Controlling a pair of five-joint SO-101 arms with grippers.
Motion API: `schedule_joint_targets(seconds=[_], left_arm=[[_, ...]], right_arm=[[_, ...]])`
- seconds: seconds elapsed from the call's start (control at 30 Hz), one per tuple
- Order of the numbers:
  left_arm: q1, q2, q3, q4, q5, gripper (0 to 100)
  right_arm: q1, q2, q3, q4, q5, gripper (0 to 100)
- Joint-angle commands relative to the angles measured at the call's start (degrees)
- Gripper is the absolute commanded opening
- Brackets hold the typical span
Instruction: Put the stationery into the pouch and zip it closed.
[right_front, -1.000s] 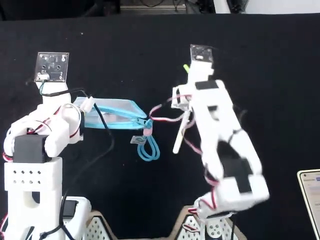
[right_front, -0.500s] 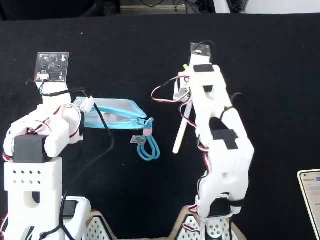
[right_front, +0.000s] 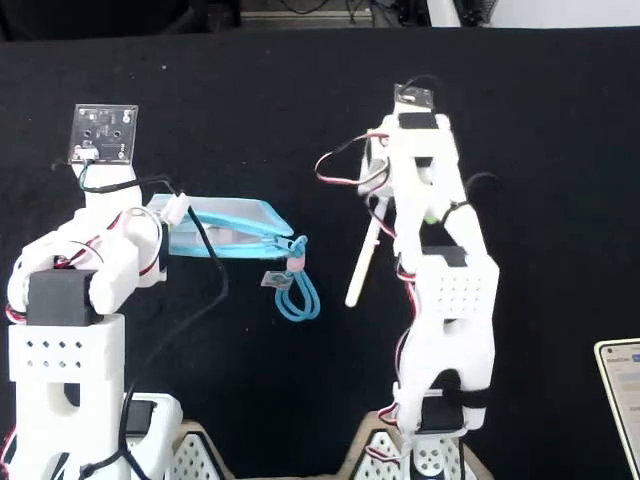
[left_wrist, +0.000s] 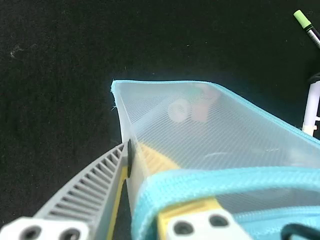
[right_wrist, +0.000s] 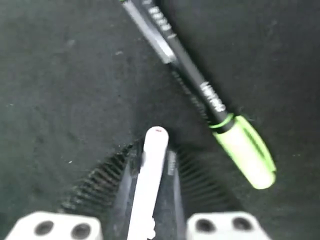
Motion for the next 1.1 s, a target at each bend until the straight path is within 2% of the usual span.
schedule_joint_targets(seconds=[0.0, 0.3, 0.43, 0.67, 0.83, 1.07], left_arm=[[0.22, -1.05, -0.92, 0.09, -0.44, 3], [0.22, -1.05, -0.92, 0.09, -0.44, 3], [0.22, -1.05, -0.92, 0.09, -0.44, 3], [0.22, -1.05, -0.92, 0.09, -0.44, 3], [0.22, -1.05, -0.92, 0.09, -0.44, 3], [0.22, -1.05, -0.92, 0.09, -0.44, 3]], right_arm=[[0.62, 3.21, -10.42, 5.36, -0.18, 1.2], [0.26, 6.81, -30.73, 21.19, 0.44, 1.1], [0.26, 5.49, -32.75, 21.71, 2.46, 1.1], [-4.4, -11.21, -17.01, 21.71, 2.73, 1.1], [-7.56, -32.66, -1.1, 19.08, 2.81, 1.1], [-8.18, -64.84, 15.78, 14.59, 5.8, 1.1]])
